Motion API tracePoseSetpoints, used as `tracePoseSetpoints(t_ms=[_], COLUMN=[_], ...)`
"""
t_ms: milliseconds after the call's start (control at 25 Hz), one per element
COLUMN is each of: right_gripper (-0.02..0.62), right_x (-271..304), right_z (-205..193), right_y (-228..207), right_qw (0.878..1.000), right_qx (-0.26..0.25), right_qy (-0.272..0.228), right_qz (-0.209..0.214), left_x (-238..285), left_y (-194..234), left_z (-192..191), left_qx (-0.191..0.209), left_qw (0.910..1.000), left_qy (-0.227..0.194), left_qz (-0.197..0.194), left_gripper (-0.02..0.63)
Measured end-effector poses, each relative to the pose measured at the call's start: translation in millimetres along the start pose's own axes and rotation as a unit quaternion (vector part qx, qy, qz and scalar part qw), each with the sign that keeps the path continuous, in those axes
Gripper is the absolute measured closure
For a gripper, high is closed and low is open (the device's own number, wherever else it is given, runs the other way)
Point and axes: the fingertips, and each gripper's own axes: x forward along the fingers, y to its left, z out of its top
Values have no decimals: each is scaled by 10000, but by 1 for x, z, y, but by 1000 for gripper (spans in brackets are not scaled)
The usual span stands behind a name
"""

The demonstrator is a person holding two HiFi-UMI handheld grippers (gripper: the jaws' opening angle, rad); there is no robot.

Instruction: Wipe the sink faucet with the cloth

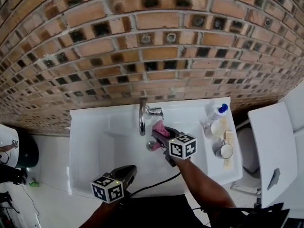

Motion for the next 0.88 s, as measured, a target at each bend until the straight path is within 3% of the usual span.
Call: tracePoseSetpoints(t_ms=[160,440,640,880], right_gripper=[465,465,465,465], right_x=[24,55,62,65], right_z=[-16,-22,-18,-5], right_y=[-19,-71,-91,-81], right_qw=[9910,9458,9282,9308], right_qx=[1224,2868,3226,3152], right_qy=[-394,-1393,-1747,-1721], right_qz=[-373,-612,-626,-683], left_x=[-8,-25,-25,-20], left_y=[23,71,93,102], left_z=[-2,2,0,0], left_qx=[43,-45,-101,-125], left_qw=[9995,9990,9982,9972], left_qy=[236,427,588,741], left_qz=[-183,-110,-30,-55], left_gripper=[603,603,603,603])
